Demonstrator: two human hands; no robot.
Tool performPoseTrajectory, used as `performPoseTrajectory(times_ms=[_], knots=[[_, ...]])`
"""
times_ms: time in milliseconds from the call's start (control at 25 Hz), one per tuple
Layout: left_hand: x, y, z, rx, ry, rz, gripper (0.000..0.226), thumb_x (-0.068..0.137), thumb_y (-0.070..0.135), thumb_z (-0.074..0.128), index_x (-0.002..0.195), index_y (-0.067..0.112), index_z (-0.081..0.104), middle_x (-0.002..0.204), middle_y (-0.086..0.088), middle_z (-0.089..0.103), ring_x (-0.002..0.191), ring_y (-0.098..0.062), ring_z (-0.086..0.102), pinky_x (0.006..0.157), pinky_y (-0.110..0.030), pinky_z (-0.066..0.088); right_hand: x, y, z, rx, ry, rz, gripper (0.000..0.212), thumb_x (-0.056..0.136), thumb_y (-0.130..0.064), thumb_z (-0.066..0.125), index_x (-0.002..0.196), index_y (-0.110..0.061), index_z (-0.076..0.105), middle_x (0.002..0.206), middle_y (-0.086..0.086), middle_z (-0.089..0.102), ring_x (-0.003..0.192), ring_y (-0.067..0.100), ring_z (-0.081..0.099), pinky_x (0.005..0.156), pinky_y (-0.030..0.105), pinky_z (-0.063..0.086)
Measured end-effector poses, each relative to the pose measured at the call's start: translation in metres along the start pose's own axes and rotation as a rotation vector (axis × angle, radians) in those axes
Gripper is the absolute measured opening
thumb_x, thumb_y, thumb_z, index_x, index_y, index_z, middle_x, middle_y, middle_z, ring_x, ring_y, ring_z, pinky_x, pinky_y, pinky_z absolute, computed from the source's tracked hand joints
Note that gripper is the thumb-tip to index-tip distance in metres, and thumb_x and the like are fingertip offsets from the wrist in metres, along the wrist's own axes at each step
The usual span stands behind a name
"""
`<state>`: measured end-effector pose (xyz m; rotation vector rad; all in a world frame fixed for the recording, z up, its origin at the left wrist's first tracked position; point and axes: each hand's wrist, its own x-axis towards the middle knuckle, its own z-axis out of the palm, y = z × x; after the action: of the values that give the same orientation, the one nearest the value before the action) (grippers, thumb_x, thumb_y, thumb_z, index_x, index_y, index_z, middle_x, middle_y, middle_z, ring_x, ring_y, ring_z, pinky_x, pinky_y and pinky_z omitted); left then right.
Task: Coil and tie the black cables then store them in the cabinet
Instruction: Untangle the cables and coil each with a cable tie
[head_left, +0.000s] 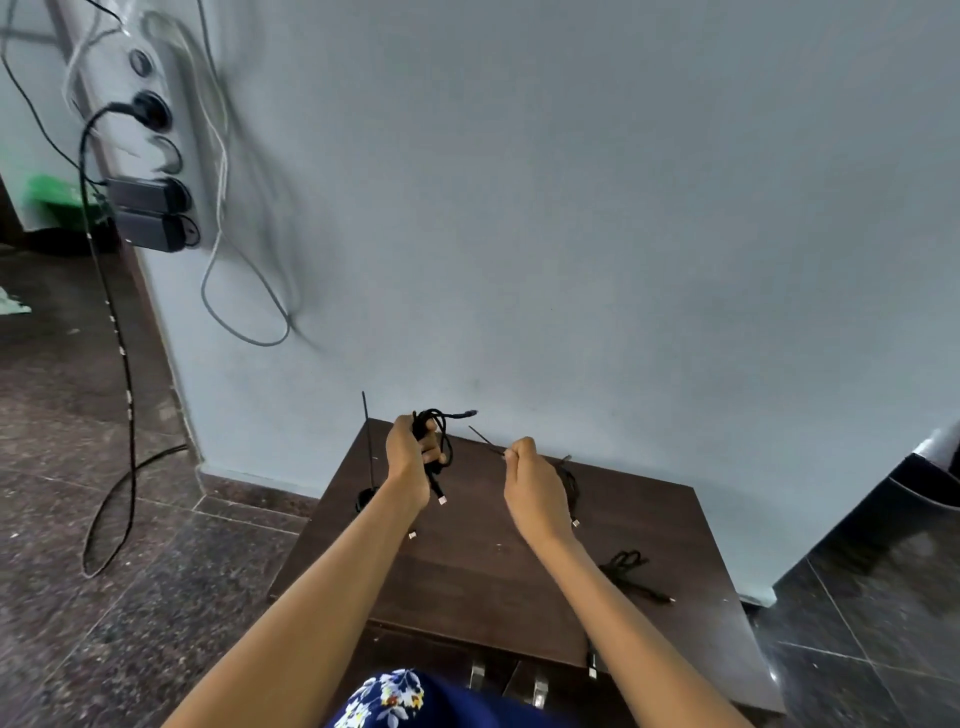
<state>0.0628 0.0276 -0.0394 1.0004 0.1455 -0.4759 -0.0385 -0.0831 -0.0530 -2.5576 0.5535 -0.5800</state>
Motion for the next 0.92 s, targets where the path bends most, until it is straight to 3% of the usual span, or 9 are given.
performPoseTrajectory(times_ms=[120,280,360,440,560,680,800,920], knots=[[-0.017,0.016,-0.012,0.107,-0.005,0.056,0.041,0.098,0.020,0.029,0.064,0.012,0.050,0.033,0.011,0.025,0.028,-0.005,0.018,0.045,-0.024,0.026,-0.013,-0.024,-0.005,-0.067,-0.094,0.071,0.025,0.103,-0.021,0.032,0.110,-0.005,0.050,0.099,0.013,0.068,0.092,0.031,0.064,0.064,0.033,0.040],[-0.039,0.031,-0.025,0.316,-0.060,0.169,0.044,0.100,0.023,0.031,0.065,0.011,0.053,0.036,0.012,0.025,0.031,-0.004,0.018,0.044,-0.023,0.025,-0.025,-0.059,-0.013,0.098,-0.232,0.233,0.031,0.100,-0.021,0.034,0.112,-0.005,0.057,0.109,0.013,0.064,0.100,0.030,0.061,0.076,0.035,0.046],[-0.049,0.033,-0.024,0.403,-0.123,0.203,0.041,0.100,0.020,0.033,0.063,0.011,0.048,0.038,0.011,0.025,0.032,-0.004,0.019,0.044,-0.022,0.023,-0.029,-0.075,-0.014,0.274,-0.256,0.343,0.031,0.098,-0.017,0.036,0.111,-0.003,0.060,0.097,0.012,0.063,0.082,0.028,0.062,0.068,0.035,0.049],[-0.060,0.032,-0.019,0.424,-0.181,0.215,0.035,0.099,0.017,0.037,0.064,0.014,0.035,0.041,0.009,0.027,0.033,-0.005,0.021,0.044,-0.023,0.022,-0.031,-0.091,-0.015,0.498,-0.260,0.498,0.028,0.097,-0.013,0.036,0.107,-0.001,0.059,0.076,0.010,0.056,0.052,0.020,0.053,0.049,0.029,0.048],[-0.073,0.031,-0.013,0.434,-0.196,0.195,0.033,0.098,0.017,0.036,0.066,0.016,0.025,0.050,0.001,0.026,0.034,-0.006,0.023,0.039,-0.020,0.023,-0.035,-0.108,-0.019,0.788,-0.232,0.644,0.025,0.096,-0.009,0.035,0.094,-0.007,0.060,0.063,0.006,0.050,0.040,0.015,0.045,0.043,0.024,0.042],[-0.083,0.031,-0.012,0.355,-0.172,0.097,0.038,0.095,0.018,0.031,0.058,0.015,0.029,0.037,0.004,0.030,0.029,-0.007,0.024,0.034,-0.019,0.025,-0.040,-0.113,-0.024,0.905,-0.190,0.616,0.029,0.095,-0.005,0.035,0.075,-0.011,0.056,0.060,0.003,0.049,0.044,0.013,0.042,0.039,0.020,0.038],[-0.089,0.034,-0.015,0.365,-0.218,0.040,0.042,0.094,0.018,0.034,0.052,0.013,0.033,0.032,0.007,0.031,0.028,-0.007,0.024,0.035,-0.020,0.025,-0.044,-0.112,-0.029,0.920,-0.177,0.560,0.028,0.096,-0.008,0.037,0.074,-0.008,0.054,0.058,0.003,0.048,0.043,0.013,0.040,0.037,0.019,0.035],[-0.089,0.037,-0.023,0.421,-0.270,0.122,0.018,0.096,0.017,0.043,0.081,0.014,0.052,0.036,0.006,0.033,0.032,-0.007,0.027,0.043,-0.024,0.027,-0.047,-0.111,-0.037,0.804,-0.271,0.498,0.030,0.096,-0.010,0.039,0.076,-0.008,0.061,0.059,0.003,0.054,0.043,0.013,0.047,0.039,0.020,0.038]])
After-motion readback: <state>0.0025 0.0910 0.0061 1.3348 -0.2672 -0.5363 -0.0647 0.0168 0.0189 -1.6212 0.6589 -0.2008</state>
